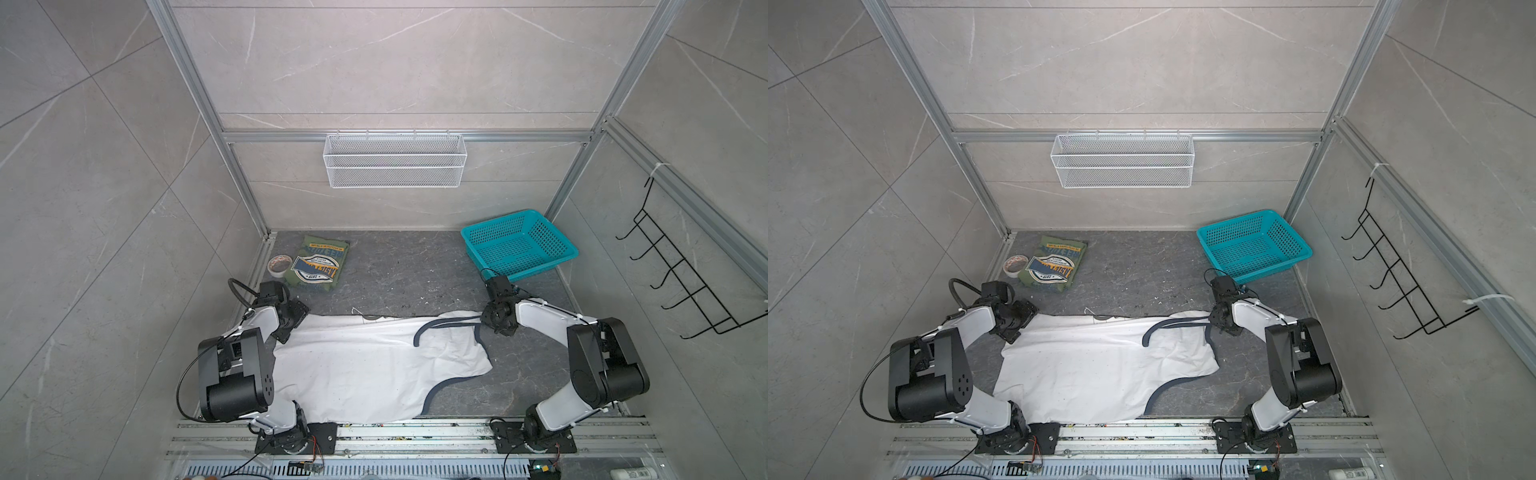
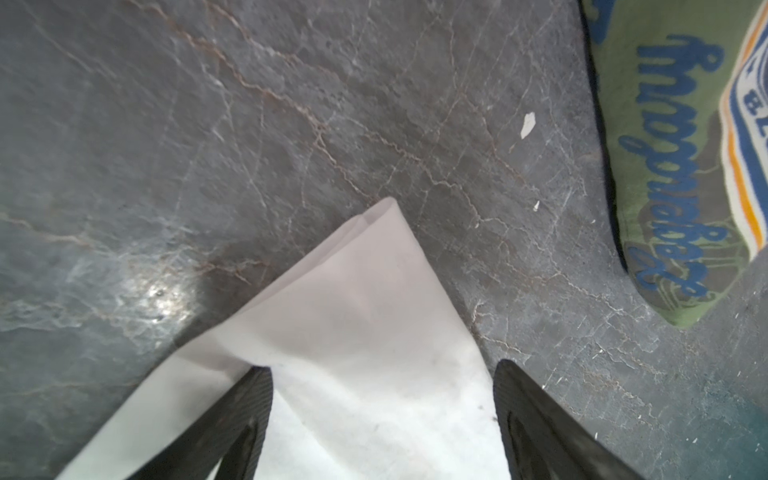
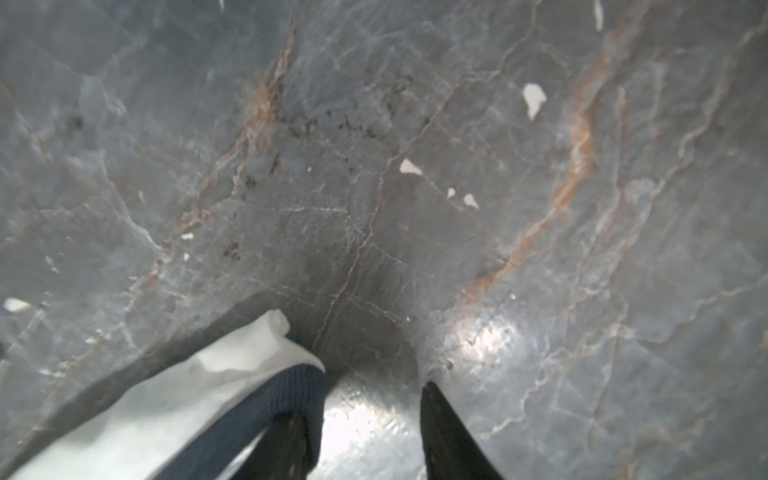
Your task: Fold and stack the tank tops
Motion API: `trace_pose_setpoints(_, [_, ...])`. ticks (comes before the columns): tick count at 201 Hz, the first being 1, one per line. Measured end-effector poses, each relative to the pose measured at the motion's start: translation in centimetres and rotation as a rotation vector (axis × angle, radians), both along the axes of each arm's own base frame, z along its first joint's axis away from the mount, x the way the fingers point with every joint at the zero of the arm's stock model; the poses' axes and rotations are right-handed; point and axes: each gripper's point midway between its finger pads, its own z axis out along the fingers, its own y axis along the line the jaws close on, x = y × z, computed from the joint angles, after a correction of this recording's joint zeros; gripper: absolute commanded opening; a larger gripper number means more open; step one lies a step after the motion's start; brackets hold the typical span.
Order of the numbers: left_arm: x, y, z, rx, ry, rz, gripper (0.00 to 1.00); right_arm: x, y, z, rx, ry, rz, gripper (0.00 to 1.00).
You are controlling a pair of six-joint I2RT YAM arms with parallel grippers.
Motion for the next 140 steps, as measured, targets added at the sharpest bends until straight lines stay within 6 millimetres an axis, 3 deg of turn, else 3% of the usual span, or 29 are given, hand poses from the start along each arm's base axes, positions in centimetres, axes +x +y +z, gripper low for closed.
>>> trace_pose_setpoints(22, [-0.3,-0.6,1.4,0.008,-0.018,-0.016,0.9,-0.4,0.2,2.8,0.012,-0.05,0.034,0.67])
trace_pose_setpoints(48, [0.3,-1.5,5.6,0.034,-0.088,-0.046,0.91,-0.9,1.8,7.1,0.02,-0.139,0.109,0.69])
trace_pose_setpoints(70, [1.5,-2.1,9.8,0.078,-0.183,-0.068,0.89,-1.8,6.1,10.2,0.028,-0.202,0.249,0.66])
trace_pose_setpoints(89, [2.0,-3.7,12.2,0.096,-0.235,-0.114,0.86,-2.9,11.0,11.2,0.067,-0.225,0.393,0.61])
trace_pose_setpoints(111, [2.0,-7.4,11.8,0.091,-0.223,-0.223,0.84,-4.2,17.1,10.3,0.117,-0.192,0.549,0.59])
trace_pose_setpoints(140, [1.5,-11.8,8.2,0.054,-0.118,-0.353,0.83,-5.2,25.0,7.7,0.149,-0.125,0.719,0.58])
